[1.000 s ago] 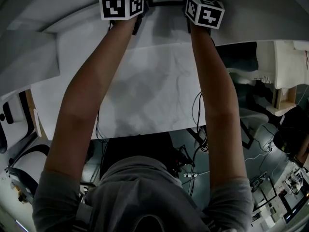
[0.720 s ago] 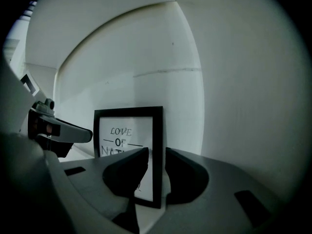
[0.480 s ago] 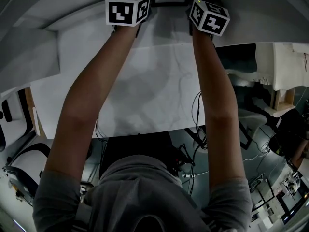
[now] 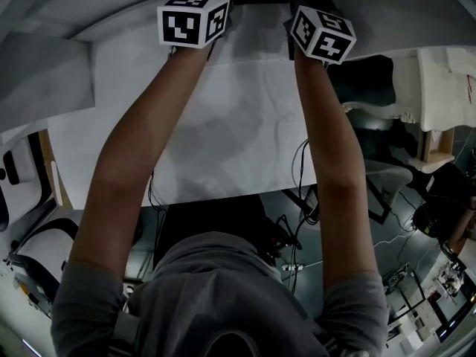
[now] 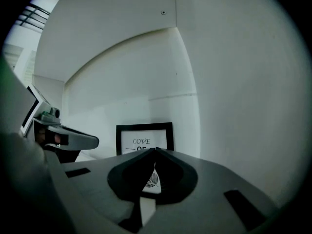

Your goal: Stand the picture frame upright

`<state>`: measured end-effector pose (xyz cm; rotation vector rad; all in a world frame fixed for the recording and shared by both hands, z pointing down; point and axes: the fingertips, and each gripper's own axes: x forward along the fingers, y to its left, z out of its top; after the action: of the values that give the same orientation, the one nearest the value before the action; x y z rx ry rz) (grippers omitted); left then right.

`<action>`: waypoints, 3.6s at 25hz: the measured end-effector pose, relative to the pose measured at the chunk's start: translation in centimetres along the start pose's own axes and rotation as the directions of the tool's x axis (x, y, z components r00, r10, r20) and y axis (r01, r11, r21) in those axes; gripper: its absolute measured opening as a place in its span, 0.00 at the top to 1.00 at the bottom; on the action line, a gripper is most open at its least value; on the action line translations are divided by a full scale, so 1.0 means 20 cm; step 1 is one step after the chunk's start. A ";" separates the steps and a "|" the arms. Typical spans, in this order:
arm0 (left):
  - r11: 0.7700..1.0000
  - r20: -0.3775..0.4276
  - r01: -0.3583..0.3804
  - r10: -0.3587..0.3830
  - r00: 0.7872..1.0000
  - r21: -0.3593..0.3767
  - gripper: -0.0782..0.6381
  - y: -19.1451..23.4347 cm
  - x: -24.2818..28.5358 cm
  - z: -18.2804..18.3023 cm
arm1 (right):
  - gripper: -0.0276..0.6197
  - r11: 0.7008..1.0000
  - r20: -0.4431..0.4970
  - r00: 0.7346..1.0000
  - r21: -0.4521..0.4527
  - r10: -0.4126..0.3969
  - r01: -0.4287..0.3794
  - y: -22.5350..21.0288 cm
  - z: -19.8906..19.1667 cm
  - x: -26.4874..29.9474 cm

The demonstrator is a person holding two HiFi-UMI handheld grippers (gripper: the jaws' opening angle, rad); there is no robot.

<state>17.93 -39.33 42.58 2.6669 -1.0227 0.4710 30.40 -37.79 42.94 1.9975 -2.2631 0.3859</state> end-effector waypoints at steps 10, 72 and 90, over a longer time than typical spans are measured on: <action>0.999 0.067 0.040 -0.040 0.997 0.002 0.88 -0.10 -0.21 0.04 | 0.92 1.000 0.045 0.999 0.030 0.005 -0.007 0.06 0.06 -0.25; 0.997 0.330 -0.071 0.055 0.942 0.036 0.88 -0.43 -2.01 -0.03 | 0.92 0.992 0.194 0.974 0.032 0.118 -0.126 0.66 0.34 -2.00; 0.985 0.319 -0.173 0.166 0.933 -0.006 0.88 -0.81 -2.14 -0.23 | 0.92 0.978 0.181 0.962 0.006 0.205 -0.210 0.53 0.23 -2.22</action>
<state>-1.99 -0.42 28.63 2.7445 -1.3529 0.0780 26.48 4.94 26.61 1.8807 -2.6016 0.2600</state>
